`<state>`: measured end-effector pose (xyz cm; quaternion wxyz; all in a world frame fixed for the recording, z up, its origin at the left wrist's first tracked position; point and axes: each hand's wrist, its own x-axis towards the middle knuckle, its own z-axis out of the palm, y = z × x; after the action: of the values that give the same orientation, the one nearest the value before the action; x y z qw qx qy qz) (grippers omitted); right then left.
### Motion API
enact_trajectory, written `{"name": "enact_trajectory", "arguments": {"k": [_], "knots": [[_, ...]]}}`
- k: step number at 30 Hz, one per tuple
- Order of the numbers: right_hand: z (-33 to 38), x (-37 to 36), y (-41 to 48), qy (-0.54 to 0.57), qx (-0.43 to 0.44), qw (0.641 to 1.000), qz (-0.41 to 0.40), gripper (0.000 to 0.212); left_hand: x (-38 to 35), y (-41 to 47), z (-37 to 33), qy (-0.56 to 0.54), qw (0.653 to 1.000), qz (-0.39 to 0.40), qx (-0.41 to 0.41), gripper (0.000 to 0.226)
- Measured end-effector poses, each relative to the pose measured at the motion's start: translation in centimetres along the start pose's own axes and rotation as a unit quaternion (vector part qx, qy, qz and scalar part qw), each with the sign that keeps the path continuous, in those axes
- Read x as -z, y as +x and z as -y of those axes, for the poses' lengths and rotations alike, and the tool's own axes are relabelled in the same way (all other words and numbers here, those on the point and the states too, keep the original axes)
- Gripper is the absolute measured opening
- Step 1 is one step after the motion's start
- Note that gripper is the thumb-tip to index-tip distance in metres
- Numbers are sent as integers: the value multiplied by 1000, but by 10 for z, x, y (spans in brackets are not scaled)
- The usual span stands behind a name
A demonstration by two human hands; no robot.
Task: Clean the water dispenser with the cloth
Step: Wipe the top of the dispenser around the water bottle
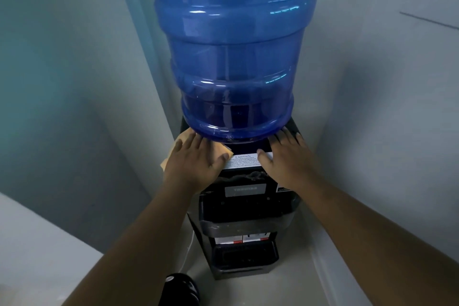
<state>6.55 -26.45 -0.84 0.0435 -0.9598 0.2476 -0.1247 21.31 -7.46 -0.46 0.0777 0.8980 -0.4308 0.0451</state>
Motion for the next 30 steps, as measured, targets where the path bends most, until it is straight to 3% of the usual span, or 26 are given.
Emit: {"name": "enact_trajectory", "arguments": {"k": [5, 12, 17, 23, 30], "knots": [[0, -1, 0, -8, 8, 1000, 1, 60, 1, -1, 0, 3, 1000, -9, 0, 83], [-1, -1, 7, 4, 10, 1000, 11, 68, 2, 7, 0, 38, 999, -13, 17, 85], [-2, 2, 4, 11, 23, 1000, 5, 70, 8, 4, -6, 33, 999, -39, 9, 71], [-3, -4, 2, 12, 41, 999, 11, 70, 6, -2, -13, 9, 1000, -7, 26, 69], [-9, -23, -17, 17, 60, 985, -158, 60, -7, -19, -19, 110, 986, -113, 46, 73]]}}
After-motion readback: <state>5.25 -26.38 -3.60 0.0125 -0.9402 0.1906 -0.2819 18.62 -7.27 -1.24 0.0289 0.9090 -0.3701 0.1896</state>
